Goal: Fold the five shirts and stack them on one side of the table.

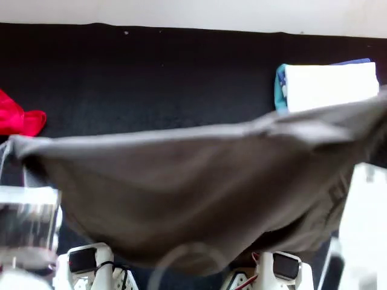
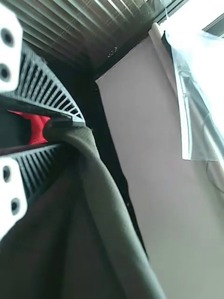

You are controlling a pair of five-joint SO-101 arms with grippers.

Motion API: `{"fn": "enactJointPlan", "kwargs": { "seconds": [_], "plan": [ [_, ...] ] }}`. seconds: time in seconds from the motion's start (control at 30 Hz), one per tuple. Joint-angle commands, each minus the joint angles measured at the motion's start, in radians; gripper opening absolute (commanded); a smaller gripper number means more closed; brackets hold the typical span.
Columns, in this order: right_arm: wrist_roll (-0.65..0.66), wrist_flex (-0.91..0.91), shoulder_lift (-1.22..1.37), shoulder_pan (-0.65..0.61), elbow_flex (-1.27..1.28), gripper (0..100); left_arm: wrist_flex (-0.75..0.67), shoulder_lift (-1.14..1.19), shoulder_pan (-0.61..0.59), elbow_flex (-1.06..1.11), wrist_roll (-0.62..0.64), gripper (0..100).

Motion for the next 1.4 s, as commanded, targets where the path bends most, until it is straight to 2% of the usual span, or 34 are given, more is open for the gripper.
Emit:
{"fn": "enactJointPlan", "kwargs": {
  "seconds": [0.0,0.17,0.3,0.37,0.47,0.63,0.9,1.03,1.23,1.37],
  "plan": [
    [0.005,-0.058,0.073,-0.076,0.197,0.6,-0.081,0.081,-0.019,0.143,-0.038,1],
    [0.008,-0.203,0.105,-0.214,0.555,0.6,-0.216,0.174,-0.008,0.297,-0.037,1],
    [0.008,-0.438,0.193,-0.248,0.786,0.6,-0.328,0.297,0.004,0.348,-0.037,1],
    [0.008,-0.495,0.268,-0.252,0.802,0.6,-0.393,0.378,0.016,0.344,-0.037,1],
    [0.003,-0.504,0.397,-0.252,0.708,0.6,-0.463,0.509,0.022,0.289,-0.037,1],
    [0.003,-0.414,0.588,-0.252,0.41,0.6,-0.47,0.742,0.024,0.041,-0.037,1],
    [0.002,-0.16,0.835,-0.269,0.004,0.6,-0.334,1.066,0.024,-0.308,-0.037,1],
    [0.002,-0.091,0.905,-0.3,-0.062,0.6,-0.264,1.185,0.025,-0.374,-0.037,1],
    [0.002,-0.07,0.934,-0.34,-0.058,0.6,-0.247,1.287,0.035,-0.387,-0.037,1],
    [0.002,-0.131,0.987,-0.337,-0.022,0.6,-0.341,1.342,0.035,-0.392,-0.037,1]
  ]
}}
